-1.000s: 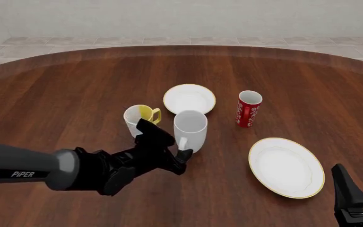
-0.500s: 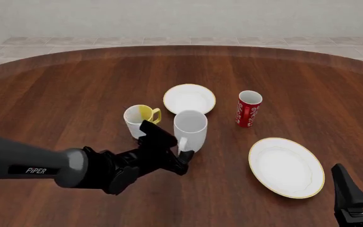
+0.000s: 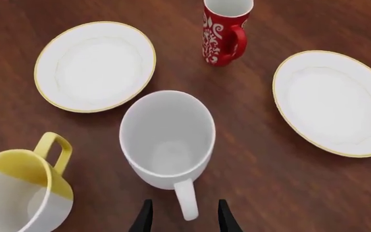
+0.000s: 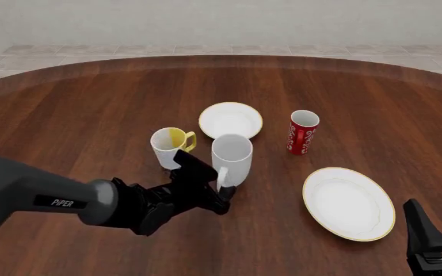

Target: Put the white mug on the left plate.

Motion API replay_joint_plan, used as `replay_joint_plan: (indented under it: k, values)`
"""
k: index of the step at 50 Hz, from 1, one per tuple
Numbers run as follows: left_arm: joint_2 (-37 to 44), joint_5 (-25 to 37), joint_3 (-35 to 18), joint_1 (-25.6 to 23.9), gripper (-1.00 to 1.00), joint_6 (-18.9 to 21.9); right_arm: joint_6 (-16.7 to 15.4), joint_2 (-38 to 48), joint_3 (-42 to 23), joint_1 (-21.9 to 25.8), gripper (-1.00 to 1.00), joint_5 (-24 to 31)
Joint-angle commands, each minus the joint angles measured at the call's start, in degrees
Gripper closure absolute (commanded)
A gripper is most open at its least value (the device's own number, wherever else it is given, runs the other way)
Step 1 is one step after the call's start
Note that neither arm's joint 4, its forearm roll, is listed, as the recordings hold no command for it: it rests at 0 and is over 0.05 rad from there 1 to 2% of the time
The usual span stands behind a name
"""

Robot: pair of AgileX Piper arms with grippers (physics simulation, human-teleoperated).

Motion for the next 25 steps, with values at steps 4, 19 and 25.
replay_joint_plan:
  k: [4,19,25]
  values:
    - [1.3,-0.3,-0.4,0.1,-1.0,0.1,0.1,-0.4,0.0,-0.1,-1.0,0.3]
    - [1.8,-0.7,-0.4,-0.8,-1.0,-0.3,0.1,-0.4,0.0,0.0,-1.0,0.3]
    - [0.5,-1.9,0.9,0.0,1.0,1.0,0.0,-0.4,0.0,0.0,-1.0,0.3]
